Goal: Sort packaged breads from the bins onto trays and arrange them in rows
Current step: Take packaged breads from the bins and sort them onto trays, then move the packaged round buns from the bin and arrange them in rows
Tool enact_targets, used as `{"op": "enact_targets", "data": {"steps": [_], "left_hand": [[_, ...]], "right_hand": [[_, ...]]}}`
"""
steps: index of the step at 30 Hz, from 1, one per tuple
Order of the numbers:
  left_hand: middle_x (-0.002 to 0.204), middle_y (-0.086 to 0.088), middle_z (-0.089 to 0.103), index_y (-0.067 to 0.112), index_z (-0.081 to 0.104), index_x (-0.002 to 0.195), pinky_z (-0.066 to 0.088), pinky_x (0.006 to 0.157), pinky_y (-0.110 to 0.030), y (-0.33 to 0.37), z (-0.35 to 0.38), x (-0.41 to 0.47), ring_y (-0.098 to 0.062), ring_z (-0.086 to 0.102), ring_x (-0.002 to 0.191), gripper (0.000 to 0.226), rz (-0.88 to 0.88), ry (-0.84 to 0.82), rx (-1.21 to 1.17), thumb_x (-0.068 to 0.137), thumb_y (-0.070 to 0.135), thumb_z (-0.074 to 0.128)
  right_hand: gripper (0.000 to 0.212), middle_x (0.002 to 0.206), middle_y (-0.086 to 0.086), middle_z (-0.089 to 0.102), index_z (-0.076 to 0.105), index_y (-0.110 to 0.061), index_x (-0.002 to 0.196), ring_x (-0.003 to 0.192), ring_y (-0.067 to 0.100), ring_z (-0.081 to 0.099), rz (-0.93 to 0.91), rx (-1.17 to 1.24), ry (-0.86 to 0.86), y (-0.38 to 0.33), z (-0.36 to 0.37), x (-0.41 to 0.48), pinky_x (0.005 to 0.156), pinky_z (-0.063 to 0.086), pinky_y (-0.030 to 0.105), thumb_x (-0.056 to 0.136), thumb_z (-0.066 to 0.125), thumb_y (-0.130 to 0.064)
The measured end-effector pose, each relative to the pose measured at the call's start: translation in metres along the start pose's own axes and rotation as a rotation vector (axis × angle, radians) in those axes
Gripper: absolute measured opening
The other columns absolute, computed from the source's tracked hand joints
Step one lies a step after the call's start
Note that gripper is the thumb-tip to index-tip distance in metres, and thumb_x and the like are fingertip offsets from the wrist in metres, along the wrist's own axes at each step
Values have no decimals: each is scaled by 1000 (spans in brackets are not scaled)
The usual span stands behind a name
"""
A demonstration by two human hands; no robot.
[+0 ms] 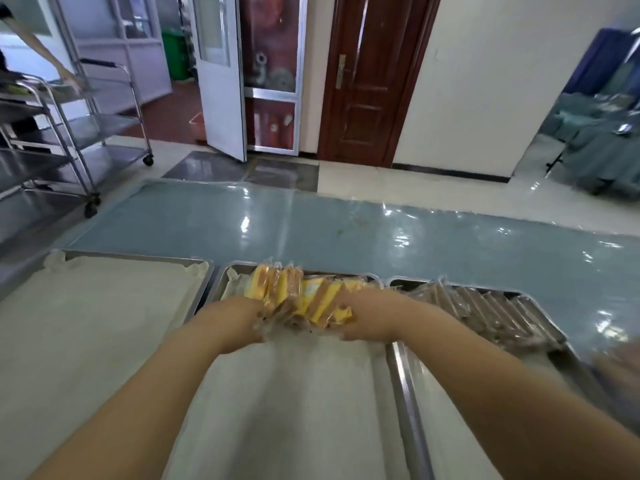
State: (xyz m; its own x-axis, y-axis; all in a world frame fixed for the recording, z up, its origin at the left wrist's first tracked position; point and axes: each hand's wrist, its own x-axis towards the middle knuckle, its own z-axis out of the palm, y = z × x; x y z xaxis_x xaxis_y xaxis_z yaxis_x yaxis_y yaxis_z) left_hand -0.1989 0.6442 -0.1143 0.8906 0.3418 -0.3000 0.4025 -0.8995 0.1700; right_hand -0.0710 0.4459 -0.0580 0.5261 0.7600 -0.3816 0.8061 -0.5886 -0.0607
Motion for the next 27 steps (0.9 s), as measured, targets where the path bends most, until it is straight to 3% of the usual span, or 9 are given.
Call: {"op": "enact_targets", "data": {"steps": [5,9,14,20,23,27], "left_hand": [[120,6,56,28,51,123,45,80,-27,58,-6,-29,-15,54,105,41,71,14,82,86,45,60],[119,8,57,31,51,122,46,83,-28,118,-3,-50,-14,54,103,44,108,10,135,84,51,61],[119,8,56,30,51,125,47,88,-30,223,0,-77,-13,53,104,45,172,-5,154,85,49,61],[116,9,58,34,52,115,45,79,-29,354,-9,-100,-11,50,90,37,304,97,193,84,53,59],[114,12,58,34,52,116,47,83,-29,409,-16,-112,-8,49,91,36,391,149,204,86,54,56],[94,15,53,34,48,93,42,71,-25,467,-25,-120,-7,51,85,22,517,232,226,86,54,54]], "right_hand": [[56,137,4,50,42,-19,138,121,25,49,58,10,-12,43,4,-67,95,42,34,89,60,-40],[50,132,5,54,46,-16,136,116,25,52,82,21,-13,88,11,-128,89,41,31,92,58,-36],[56,137,1,51,43,-20,137,121,25,49,143,-22,-9,162,21,-209,97,41,36,89,60,-45],[57,134,1,52,41,-23,138,120,22,50,192,-5,107,246,17,-308,93,39,33,89,59,-46],[58,135,-3,51,40,-27,138,116,20,51,248,57,129,284,15,-351,92,40,30,88,59,-50],[57,130,-6,54,43,-30,135,104,14,53,339,146,199,333,14,-393,91,42,30,85,61,-52]]}}
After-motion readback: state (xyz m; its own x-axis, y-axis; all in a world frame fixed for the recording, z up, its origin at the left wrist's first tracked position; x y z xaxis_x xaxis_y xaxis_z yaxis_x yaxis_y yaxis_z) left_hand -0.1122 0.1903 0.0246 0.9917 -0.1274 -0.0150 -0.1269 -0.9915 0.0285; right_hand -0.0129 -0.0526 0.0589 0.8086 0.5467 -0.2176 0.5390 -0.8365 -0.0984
